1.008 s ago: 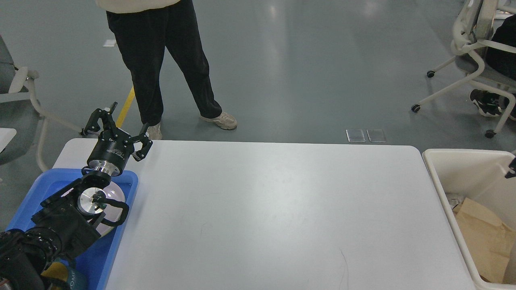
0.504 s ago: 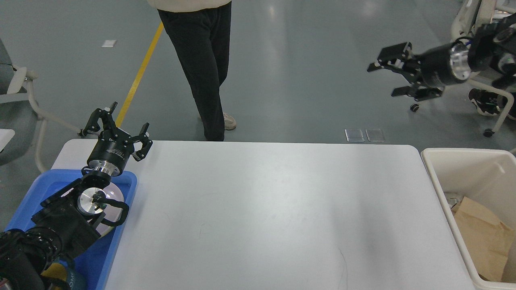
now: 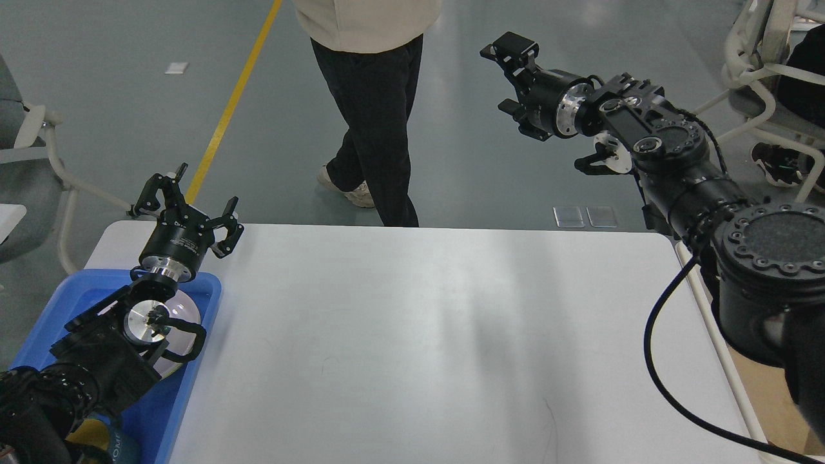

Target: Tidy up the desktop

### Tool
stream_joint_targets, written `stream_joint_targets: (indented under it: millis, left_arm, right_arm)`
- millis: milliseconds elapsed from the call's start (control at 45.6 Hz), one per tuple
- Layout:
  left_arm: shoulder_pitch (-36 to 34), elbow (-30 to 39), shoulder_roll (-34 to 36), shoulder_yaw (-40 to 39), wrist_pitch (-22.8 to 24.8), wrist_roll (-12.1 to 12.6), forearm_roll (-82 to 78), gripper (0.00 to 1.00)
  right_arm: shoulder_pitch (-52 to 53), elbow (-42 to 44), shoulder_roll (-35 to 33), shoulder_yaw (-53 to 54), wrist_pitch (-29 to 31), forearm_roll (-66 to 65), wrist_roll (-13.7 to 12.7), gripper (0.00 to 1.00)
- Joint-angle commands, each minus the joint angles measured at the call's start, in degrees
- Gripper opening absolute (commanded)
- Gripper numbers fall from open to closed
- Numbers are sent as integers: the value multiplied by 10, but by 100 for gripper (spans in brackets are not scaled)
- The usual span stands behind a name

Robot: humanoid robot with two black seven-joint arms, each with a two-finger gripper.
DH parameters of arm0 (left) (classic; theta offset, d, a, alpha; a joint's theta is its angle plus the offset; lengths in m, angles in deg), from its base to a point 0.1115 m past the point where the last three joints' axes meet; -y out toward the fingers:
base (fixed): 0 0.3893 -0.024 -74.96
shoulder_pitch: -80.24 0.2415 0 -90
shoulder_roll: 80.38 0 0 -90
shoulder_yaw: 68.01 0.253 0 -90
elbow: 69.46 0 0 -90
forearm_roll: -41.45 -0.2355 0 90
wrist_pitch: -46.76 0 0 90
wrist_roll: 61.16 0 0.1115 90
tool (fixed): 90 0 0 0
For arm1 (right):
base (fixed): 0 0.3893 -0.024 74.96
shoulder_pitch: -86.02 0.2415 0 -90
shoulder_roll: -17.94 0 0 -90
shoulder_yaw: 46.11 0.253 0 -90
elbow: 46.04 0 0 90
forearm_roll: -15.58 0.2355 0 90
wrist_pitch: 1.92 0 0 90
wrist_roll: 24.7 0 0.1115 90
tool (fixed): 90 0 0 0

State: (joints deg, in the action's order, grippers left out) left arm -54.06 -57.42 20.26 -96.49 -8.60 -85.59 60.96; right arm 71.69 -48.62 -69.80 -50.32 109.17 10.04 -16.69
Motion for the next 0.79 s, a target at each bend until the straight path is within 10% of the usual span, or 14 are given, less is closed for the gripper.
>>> stream_joint_targets:
  millis: [0,767]
  left_arm:
    - [0,0,0,0,0,0,0,97]
    - [0,0,0,0,0,0,0,97]
  right_arm:
    - [-16,1,0,22,-43,0,1,100]
    - [-110,-1,-38,252,-47,1,3,100]
